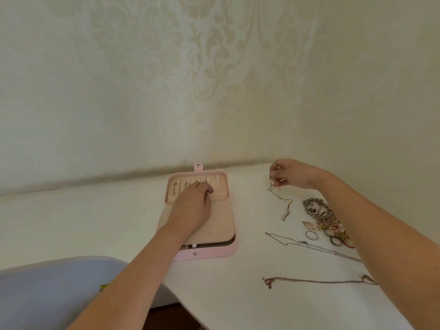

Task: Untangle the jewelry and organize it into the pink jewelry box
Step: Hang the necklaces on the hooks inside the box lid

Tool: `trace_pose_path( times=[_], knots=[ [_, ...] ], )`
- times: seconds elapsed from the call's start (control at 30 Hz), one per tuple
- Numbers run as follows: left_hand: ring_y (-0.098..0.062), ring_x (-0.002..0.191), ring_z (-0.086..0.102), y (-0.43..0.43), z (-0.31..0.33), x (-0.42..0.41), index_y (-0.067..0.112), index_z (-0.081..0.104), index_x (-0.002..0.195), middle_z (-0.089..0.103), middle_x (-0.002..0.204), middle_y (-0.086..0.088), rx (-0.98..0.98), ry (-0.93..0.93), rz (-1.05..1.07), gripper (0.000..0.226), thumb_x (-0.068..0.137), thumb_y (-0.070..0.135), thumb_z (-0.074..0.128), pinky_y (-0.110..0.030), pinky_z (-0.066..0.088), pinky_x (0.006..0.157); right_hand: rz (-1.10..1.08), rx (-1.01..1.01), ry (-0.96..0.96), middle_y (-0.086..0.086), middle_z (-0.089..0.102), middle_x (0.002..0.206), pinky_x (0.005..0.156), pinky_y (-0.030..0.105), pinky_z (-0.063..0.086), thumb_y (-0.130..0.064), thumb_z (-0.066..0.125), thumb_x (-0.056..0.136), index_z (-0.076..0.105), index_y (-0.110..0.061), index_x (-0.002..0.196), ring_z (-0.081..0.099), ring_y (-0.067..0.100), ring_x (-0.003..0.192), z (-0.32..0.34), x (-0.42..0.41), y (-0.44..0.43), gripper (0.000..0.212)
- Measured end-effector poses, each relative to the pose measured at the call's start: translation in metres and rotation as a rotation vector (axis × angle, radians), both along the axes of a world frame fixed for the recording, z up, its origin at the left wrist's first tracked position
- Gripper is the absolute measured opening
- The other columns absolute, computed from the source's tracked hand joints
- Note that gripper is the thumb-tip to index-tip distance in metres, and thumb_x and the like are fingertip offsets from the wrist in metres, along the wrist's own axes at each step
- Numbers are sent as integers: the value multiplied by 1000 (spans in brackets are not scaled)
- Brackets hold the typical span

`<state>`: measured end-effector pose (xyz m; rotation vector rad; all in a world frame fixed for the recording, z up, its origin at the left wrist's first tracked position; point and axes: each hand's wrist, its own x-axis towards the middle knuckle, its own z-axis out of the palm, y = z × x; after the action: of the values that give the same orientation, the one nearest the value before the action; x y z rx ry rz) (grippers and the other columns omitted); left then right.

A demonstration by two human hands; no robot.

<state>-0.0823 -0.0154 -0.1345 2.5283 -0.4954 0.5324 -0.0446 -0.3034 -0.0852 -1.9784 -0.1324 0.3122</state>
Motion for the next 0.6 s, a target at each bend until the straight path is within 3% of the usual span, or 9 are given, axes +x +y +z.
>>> trace_pose_path(
  times=[0.07,0.23,0.4,0.47,0.57,0.6],
  knots=[
    [-18,101,55,0,1,0,14,61,110,61,105,-1,3,30,-1,25,92,11,44,-30,44,84,19,140,4,6,54,73,66,27,45,2,42,96,51,-8,89,48,16,63,14,-8,7,15],
    [-17,107,54,1,5,0,16,57,120,58,114,-1,-7,116,-25,29,93,21,48,-27,43,89,133,131,-111,3,63,79,44,16,25,4,45,93,57,-7,99,30,8,47,45,-34,29,18],
    [-1,118,47,-17,34,-24,28,49,130,53,127,15,-380,226,-238,50,85,46,60,-23,34,99,240,121,-193,5,65,80,42,17,20,4,48,92,60,-8,96,25,8,44,70,-61,50,18],
    [7,116,47,-31,49,-37,34,55,123,57,121,21,-493,313,-335,48,80,54,61,-20,33,99,269,115,-220,6,65,81,43,16,21,4,49,92,61,-8,96,26,8,45,77,-71,57,17],
    [12,91,57,-46,66,-53,25,67,89,68,92,16,-668,349,-370,10,89,31,59,-17,38,88,281,97,-271,7,66,82,43,15,25,5,50,91,62,-8,98,28,9,47,85,-81,62,19],
    [6,83,60,-47,71,-57,21,67,82,68,81,12,-748,378,-393,15,92,24,56,-17,42,85,274,83,-286,6,66,82,44,15,25,6,50,90,63,-9,98,28,10,49,88,-84,60,21]
  ],
)
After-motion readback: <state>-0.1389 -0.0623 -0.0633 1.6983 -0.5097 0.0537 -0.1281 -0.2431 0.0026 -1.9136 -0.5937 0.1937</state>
